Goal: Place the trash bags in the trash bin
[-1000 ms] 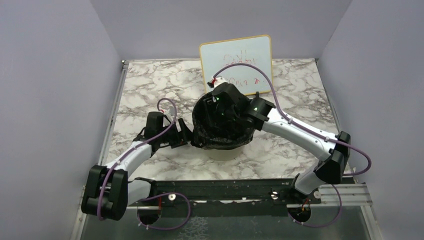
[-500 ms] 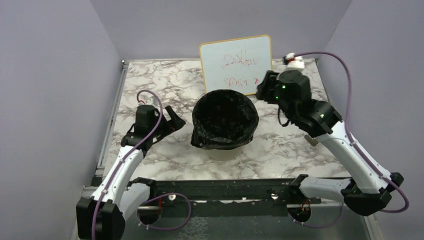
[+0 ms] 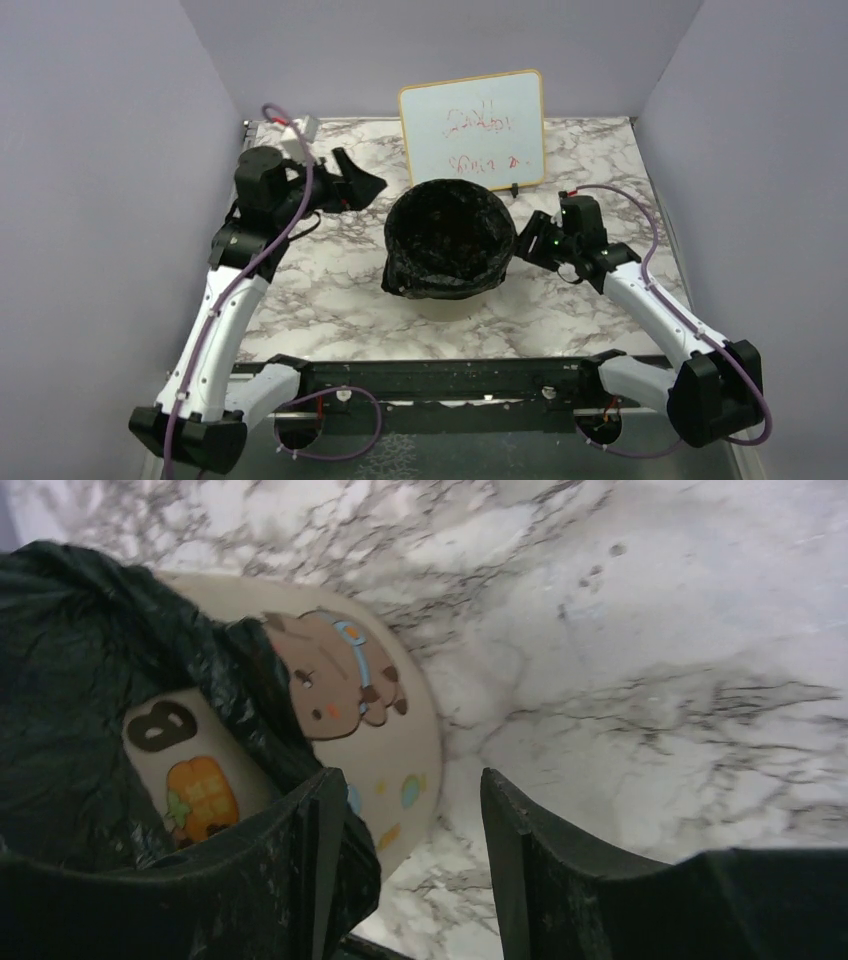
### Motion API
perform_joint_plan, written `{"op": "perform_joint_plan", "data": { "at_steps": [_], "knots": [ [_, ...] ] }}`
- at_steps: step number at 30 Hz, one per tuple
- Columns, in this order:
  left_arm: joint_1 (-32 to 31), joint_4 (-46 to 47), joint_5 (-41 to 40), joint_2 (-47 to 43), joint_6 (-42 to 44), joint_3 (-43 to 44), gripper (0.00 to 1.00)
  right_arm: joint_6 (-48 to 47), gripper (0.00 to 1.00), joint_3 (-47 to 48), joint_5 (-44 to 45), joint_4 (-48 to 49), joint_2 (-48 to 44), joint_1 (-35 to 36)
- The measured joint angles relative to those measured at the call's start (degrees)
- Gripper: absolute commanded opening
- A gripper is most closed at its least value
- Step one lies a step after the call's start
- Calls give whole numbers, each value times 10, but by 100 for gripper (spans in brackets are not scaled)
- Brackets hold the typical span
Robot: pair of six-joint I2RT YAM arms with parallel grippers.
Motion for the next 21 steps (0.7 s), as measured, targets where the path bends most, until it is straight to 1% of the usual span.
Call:
{"op": "perform_joint_plan", "data": {
  "at_steps": [2, 4, 7, 9, 12, 16, 18, 21],
  "knots": [
    [-35, -3, 33, 34, 15, 39, 86, 16, 58, -25, -34, 31, -11, 0],
    [-96, -10, 59, 85, 32, 76, 86, 28, 58, -42, -61, 59, -22, 0],
    [-166, -37, 82, 145, 57, 126, 88, 38, 58, -56, -87, 92, -31, 0],
    [-211, -60, 81, 183, 76, 158, 89, 41, 58, -65, -97, 107, -31, -2],
    [-273, -102, 61, 231, 103, 193, 89, 42, 58, -77, -116, 117, -31, -3],
    [-337, -144, 7, 276, 120, 204, 88, 42, 58, -86, -123, 114, -35, -3],
    [-350, -162, -24, 286, 121, 204, 86, 43, 58, -93, -126, 115, -47, -3],
    [-351, -171, -59, 287, 122, 204, 84, 50, 58, -119, -151, 137, -71, -4]
  ]
}}
